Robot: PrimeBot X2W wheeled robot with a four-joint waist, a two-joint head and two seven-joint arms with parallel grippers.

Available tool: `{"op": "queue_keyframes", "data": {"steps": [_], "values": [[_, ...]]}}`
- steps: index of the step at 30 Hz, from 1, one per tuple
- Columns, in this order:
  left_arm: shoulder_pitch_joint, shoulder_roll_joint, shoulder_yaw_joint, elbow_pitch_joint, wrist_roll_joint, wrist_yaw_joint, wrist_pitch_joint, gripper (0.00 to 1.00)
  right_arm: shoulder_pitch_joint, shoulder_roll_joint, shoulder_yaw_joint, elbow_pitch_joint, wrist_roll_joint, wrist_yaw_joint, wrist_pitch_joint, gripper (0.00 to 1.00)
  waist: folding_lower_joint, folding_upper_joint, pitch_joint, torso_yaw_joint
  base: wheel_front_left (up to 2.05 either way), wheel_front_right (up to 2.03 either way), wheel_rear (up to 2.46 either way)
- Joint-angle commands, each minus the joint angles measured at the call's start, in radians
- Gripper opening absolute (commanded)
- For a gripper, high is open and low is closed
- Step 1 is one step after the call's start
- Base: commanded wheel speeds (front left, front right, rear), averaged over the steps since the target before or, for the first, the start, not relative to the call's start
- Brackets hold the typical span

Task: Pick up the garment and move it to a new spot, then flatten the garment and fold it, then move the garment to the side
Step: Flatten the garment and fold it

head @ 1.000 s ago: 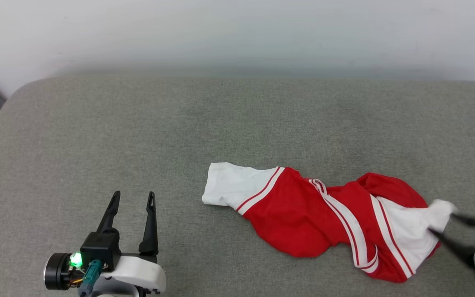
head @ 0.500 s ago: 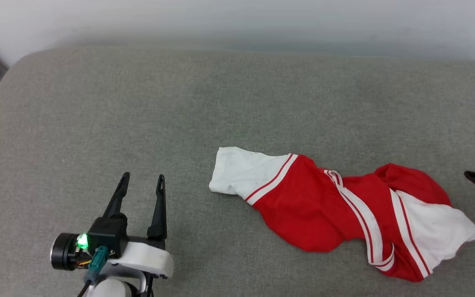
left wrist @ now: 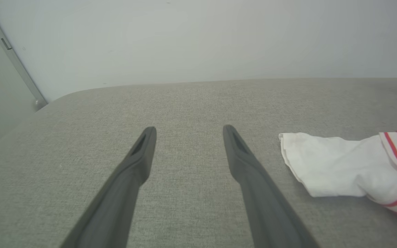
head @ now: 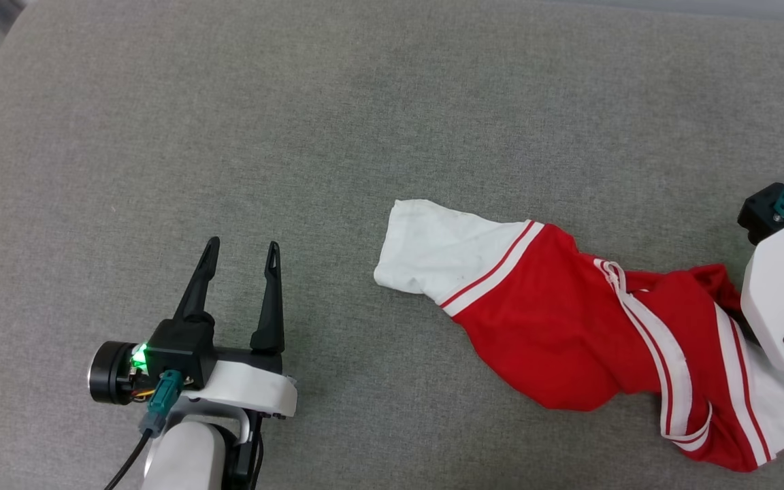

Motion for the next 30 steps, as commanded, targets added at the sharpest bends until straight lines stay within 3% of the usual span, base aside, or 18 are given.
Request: {"op": "queue_keyframes", "data": {"steps": [1, 2, 3, 10, 11, 17, 20, 25, 30], "values": [[-0.005, -0.001, 0.003, 0.002, 0.004, 0.002, -0.003, 1.0, 0.078, 0.072, 0.082, 0.032, 0.025, 0.003, -0.019, 0.89, 0.0001, 0.0, -0.006, -0.003, 0.0, 0.0, 0.0], [-0.001, -0.001, 0.007, 0.005, 0.004, 0.003, -0.003, 1.0, 0.072, 0.075, 0.086, 0.03, 0.036, 0.003, -0.042, 0.18, 0.0001, 0.0, -0.013, -0.006, 0.0, 0.0, 0.0], [0.002, -0.001, 0.01, 0.008, 0.004, 0.002, -0.003, 1.0, 0.064, 0.072, 0.088, 0.026, 0.044, 0.003, -0.063, 0.0, 0.0001, 0.0, -0.023, -0.008, 0.0, 0.0, 0.0], [0.042, -0.004, 0.023, 0.022, 0.005, 0.002, -0.003, 1.0, -0.011, -0.036, 0.076, -0.071, 0.056, 0.001, -0.244, 0.0, 0.0001, 0.0, -0.124, -0.036, 0.0, 0.0, 0.0], [0.065, -0.005, 0.026, 0.023, 0.006, 0.003, -0.003, 1.0, -0.018, -0.079, 0.068, -0.154, 0.058, 0.001, -0.303, 0.0, 0.0001, 0.0, -0.163, -0.048, 0.0, 0.0, 0.0], [0.094, -0.006, 0.034, 0.016, 0.007, 0.005, -0.003, 1.0, -0.042, -0.144, 0.003, -0.302, 0.039, 0.001, -0.347, 0.0, 0.0001, 0.0, -0.197, -0.064, 0.0, 0.0, 0.0], [0.097, -0.006, 0.033, 0.012, 0.008, 0.005, -0.003, 1.0, -0.063, -0.135, -0.022, -0.325, 0.028, 0.001, -0.338, 0.0, 0.0001, 0.0, -0.192, -0.063, 0.0, 0.0, 0.0], [0.065, -0.009, 0.021, -0.006, 0.007, -0.003, -0.003, 1.0, -0.149, -0.057, -0.037, -0.289, -0.036, 0.001, -0.288, 0.0, 0.0001, 0.0, -0.139, -0.048, 0.0, 0.0, 0.0], [0.025, -0.01, 0.005, -0.011, -0.001, -0.008, -0.003, 1.0, -0.268, 0.09, 0.019, -0.121, -0.111, 0.001, -0.269, 0.0, 0.0001, 0.0, -0.058, -0.015, 0.0, 0.0, 0.0]]}}
